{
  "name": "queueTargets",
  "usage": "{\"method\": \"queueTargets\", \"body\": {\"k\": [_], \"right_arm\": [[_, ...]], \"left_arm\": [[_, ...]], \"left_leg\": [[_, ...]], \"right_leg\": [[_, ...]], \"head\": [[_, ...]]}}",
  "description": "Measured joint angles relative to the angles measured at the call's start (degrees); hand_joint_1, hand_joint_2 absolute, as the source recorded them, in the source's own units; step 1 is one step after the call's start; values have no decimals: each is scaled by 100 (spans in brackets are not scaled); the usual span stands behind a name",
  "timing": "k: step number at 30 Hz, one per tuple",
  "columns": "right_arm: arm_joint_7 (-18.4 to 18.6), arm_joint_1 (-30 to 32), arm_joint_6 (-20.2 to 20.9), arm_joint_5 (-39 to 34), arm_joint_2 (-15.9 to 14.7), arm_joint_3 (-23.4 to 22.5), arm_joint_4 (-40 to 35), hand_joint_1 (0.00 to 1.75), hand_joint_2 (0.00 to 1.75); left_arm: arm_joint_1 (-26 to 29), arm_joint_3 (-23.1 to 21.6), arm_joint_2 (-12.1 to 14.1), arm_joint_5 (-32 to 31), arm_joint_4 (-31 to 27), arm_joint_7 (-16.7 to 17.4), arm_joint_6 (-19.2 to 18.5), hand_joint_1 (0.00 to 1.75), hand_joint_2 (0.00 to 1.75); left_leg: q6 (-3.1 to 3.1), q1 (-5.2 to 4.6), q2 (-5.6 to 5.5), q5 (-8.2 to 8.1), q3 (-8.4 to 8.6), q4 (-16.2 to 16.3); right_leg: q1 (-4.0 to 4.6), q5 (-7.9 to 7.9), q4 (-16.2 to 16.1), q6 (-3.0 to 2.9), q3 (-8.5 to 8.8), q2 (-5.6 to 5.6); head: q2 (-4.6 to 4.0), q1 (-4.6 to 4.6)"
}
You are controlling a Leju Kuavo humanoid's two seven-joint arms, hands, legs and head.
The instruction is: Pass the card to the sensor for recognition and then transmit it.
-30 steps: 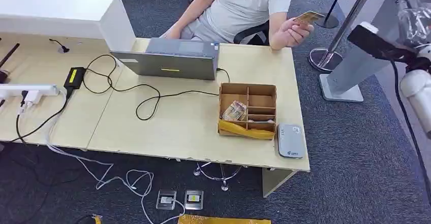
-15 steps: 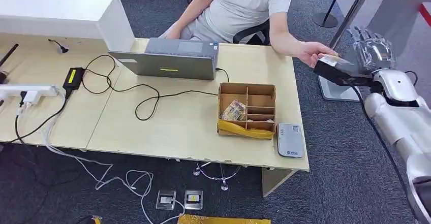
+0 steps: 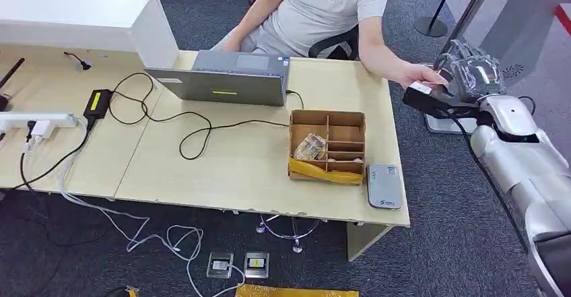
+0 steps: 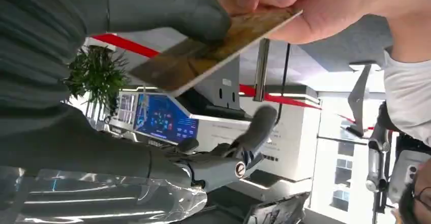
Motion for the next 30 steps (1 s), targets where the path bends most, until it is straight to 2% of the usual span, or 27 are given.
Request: {"method": "queueTargets", "body": {"k": [11,17,24,30], "right_arm": [[-164,36,-15,-9,105,-190,24,175,175],[-229,106,-50,2,262,-267,24,175,175],[-262,622,-184,-64,328,-313,26,175,175],[-389,1109,-492,-343,341,-472,26,175,175]], "left_arm": [[4,-46,0,61,0,-2,4,0,0],[4,-55,-15,96,0,0,22,0,0],[6,-57,-31,175,0,96,85,0,0],[12,-57,-31,230,0,181,144,0,0]], "left_leg": [[0,0,1,0,0,0],[0,1,2,0,2,0],[0,1,2,0,2,0],[0,0,3,0,2,0]], "right_leg": [[0,0,0,0,0,2],[1,0,0,0,0,2],[0,0,0,0,1,2],[0,0,-1,0,-1,5]], "head": [[0,-2],[0,-4],[0,0],[0,0]]}}
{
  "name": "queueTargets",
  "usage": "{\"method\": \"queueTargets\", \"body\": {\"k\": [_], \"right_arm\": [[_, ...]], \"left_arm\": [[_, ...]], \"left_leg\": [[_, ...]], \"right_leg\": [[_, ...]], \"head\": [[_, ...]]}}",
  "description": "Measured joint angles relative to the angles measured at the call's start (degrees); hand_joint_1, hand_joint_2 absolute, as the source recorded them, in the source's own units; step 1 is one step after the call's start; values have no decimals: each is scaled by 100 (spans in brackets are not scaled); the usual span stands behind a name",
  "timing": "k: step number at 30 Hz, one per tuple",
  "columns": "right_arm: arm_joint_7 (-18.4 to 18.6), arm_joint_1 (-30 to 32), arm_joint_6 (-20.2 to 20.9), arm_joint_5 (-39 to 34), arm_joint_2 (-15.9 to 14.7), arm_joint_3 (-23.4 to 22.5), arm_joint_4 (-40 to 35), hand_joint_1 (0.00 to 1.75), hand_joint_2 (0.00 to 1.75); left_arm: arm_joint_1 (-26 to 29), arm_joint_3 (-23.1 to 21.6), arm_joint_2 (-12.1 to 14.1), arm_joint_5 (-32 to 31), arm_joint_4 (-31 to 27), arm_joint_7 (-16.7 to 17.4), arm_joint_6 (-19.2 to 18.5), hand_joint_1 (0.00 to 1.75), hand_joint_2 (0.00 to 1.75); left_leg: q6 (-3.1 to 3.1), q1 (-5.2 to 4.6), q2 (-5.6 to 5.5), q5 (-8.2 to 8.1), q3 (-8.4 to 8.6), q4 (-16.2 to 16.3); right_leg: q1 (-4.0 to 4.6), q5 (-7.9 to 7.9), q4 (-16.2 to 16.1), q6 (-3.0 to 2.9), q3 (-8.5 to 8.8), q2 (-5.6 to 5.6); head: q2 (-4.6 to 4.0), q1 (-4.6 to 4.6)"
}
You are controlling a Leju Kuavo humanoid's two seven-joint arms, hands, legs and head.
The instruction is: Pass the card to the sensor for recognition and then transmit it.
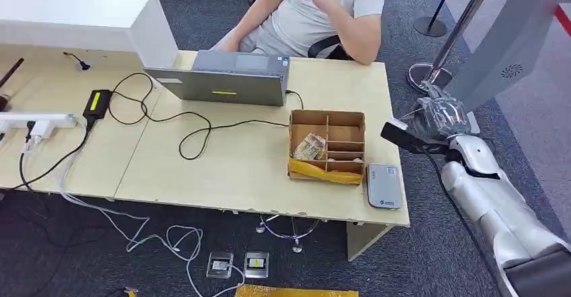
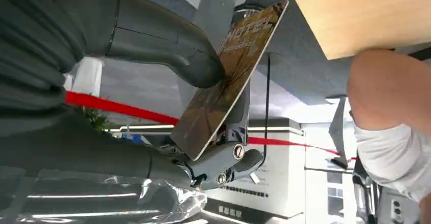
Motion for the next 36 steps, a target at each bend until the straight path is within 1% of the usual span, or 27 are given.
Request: {"method": "queueTargets", "body": {"k": [11,20,24,31,36], "right_arm": [[-361,594,-332,-581,-22,-395,-79,175,175],[-382,1207,-662,-555,116,-470,-286,175,175],[-393,1336,-673,-599,164,-468,-304,175,175],[-396,1516,-691,-785,199,-479,-304,175,175],[-383,1524,-693,-1027,138,-560,-302,175,175]], "left_arm": [[9,0,-2,-2,0,28,31,0,0],[7,0,-22,26,0,46,66,0,0],[7,0,-39,26,0,46,120,0,0],[8,0,-39,31,0,46,111,0,0],[9,0,-37,44,0,46,122,0,0]], "left_leg": [[0,0,0,0,0,-1],[0,1,0,0,0,-1],[0,1,0,0,0,-1],[0,0,1,0,0,-1],[0,0,2,0,0,-1]], "right_leg": [[0,0,0,0,2,-1],[1,0,0,0,1,-2],[1,0,0,0,2,-1],[0,0,0,0,1,0],[0,0,-1,0,0,0]], "head": [[-2,0],[0,-2],[0,0],[0,-2],[-2,0]]}}
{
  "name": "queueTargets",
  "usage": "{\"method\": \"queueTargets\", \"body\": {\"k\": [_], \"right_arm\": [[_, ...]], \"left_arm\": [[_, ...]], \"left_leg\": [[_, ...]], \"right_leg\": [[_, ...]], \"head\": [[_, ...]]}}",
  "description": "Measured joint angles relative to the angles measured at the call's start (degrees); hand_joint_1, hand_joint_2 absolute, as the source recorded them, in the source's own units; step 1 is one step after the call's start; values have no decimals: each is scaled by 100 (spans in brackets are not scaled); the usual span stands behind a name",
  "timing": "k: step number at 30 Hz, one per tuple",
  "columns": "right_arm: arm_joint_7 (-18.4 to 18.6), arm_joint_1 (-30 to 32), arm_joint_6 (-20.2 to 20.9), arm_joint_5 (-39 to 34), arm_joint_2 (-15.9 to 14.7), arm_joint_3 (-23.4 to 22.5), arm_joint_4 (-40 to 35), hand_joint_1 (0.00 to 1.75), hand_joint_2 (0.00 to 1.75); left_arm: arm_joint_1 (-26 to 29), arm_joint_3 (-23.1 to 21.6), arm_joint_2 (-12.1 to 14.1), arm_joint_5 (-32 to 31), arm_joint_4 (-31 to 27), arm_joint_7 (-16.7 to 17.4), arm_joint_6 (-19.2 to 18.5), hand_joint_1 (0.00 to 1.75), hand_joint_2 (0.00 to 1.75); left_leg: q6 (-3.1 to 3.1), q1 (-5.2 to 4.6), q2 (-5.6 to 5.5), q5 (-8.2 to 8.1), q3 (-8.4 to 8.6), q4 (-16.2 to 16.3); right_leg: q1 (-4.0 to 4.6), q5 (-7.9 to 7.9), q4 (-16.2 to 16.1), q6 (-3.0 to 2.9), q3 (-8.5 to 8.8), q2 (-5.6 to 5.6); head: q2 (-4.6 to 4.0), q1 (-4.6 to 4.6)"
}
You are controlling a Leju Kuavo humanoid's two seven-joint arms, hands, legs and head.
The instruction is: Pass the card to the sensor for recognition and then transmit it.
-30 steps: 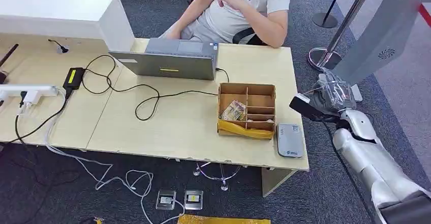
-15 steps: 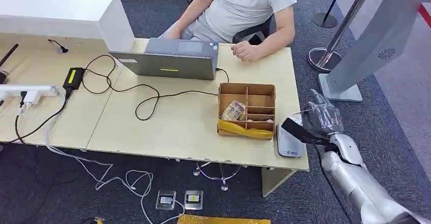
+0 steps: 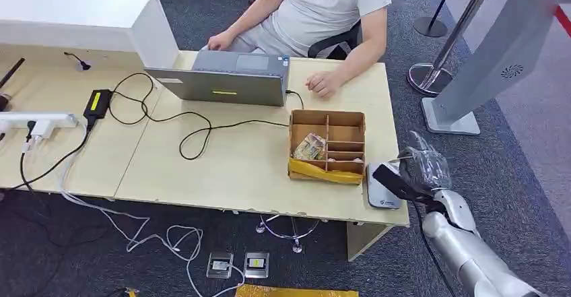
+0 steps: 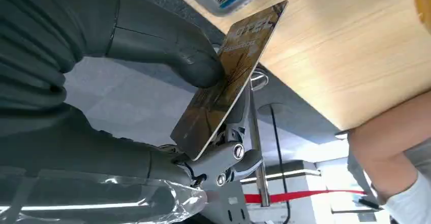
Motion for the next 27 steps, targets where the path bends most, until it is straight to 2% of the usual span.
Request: {"method": "queueTargets", "body": {"k": [17,27], "right_arm": [[-149,231,-212,-284,-124,-229,-24,175,175],[-22,546,-240,-196,-125,-225,-547,175,175]], "left_arm": [[0,0,0,-31,0,11,24,0,0],[0,0,0,-48,0,11,26,0,0]], "left_leg": [[0,0,2,0,0,0],[0,0,2,0,1,0]], "right_leg": [[0,0,0,0,1,2],[0,0,0,0,1,3]], "head": [[2,0],[2,0]]}}
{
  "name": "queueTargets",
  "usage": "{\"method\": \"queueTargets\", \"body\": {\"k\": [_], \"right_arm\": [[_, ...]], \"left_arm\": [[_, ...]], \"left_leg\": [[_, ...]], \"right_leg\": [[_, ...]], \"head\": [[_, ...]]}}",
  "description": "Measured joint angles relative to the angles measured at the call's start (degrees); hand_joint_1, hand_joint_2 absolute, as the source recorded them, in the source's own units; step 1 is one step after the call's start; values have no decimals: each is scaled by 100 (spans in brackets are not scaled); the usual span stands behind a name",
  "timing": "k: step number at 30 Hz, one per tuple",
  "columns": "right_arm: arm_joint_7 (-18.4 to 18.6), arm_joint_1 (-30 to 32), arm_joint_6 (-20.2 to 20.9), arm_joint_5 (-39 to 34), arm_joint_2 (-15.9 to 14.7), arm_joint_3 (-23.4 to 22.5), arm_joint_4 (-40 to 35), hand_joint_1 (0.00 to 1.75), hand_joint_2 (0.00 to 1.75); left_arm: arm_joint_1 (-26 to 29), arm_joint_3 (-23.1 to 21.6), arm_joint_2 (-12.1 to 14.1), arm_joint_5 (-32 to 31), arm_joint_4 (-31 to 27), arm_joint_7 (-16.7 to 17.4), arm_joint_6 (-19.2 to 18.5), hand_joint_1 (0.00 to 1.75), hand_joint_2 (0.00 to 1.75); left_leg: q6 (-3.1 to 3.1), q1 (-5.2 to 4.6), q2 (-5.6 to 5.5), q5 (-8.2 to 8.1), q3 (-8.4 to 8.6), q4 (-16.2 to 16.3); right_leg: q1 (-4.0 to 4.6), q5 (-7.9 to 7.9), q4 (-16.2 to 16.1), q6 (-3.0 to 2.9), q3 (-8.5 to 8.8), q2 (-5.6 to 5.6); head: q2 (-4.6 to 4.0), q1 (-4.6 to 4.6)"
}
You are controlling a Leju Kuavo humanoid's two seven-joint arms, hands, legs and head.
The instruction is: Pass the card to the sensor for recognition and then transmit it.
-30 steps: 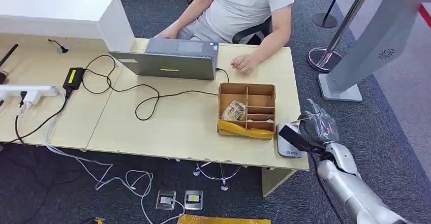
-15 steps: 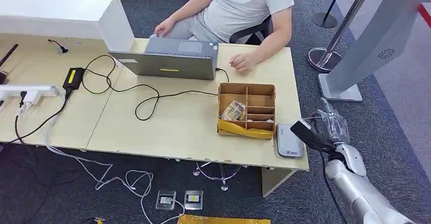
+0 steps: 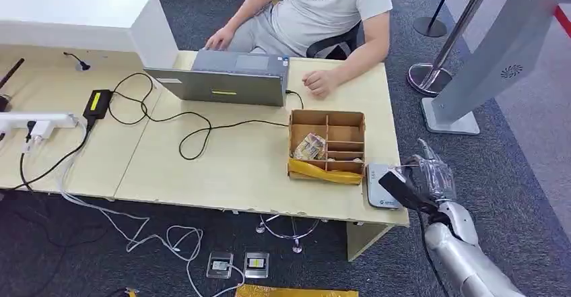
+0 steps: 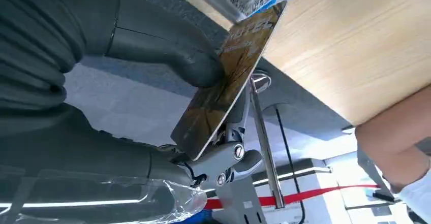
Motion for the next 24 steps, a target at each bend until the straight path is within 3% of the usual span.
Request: {"method": "queueTargets", "body": {"k": [24], "right_arm": [[52,425,122,-221,109,24,-457,175,175]], "left_arm": [[-1,0,-11,48,0,39,70,0,0]], "left_leg": [[0,0,2,0,5,0]], "right_leg": [[0,0,-1,0,3,1]], "head": [[0,0]]}}
